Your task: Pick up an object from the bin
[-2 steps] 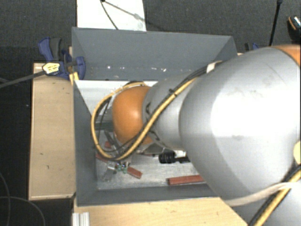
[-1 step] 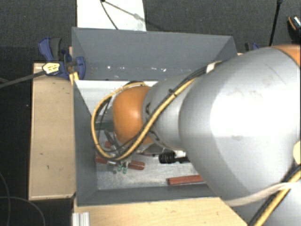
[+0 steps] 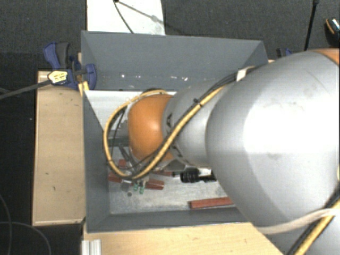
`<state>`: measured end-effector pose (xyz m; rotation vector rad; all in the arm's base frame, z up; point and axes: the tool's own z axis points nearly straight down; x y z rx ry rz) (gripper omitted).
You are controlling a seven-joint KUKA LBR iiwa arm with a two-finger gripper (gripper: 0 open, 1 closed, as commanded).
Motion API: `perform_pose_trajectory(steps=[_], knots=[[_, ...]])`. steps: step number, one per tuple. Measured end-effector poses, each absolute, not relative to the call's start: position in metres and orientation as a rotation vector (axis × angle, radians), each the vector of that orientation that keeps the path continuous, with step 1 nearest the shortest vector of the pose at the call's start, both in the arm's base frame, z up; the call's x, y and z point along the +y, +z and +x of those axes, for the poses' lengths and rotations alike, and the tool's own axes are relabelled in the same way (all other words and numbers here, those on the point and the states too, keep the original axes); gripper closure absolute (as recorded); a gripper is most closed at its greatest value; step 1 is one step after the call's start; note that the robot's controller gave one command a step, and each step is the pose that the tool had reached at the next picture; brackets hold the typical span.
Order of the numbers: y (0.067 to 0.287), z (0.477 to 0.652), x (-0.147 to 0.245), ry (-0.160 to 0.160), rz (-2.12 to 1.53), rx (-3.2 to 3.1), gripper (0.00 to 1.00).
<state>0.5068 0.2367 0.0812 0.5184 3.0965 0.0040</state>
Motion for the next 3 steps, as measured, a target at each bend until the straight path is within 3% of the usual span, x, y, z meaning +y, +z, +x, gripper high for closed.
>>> perform_pose_trajectory(steps=[1,2,3], knots=[[0.123,0.508,0.237,0.007,0.516,3.094,1.0],[0.149,0.509,0.238,0.006,0.512,3.096,1.0],[0.151,0.51,0.238,0.005,0.508,3.096,1.0]])
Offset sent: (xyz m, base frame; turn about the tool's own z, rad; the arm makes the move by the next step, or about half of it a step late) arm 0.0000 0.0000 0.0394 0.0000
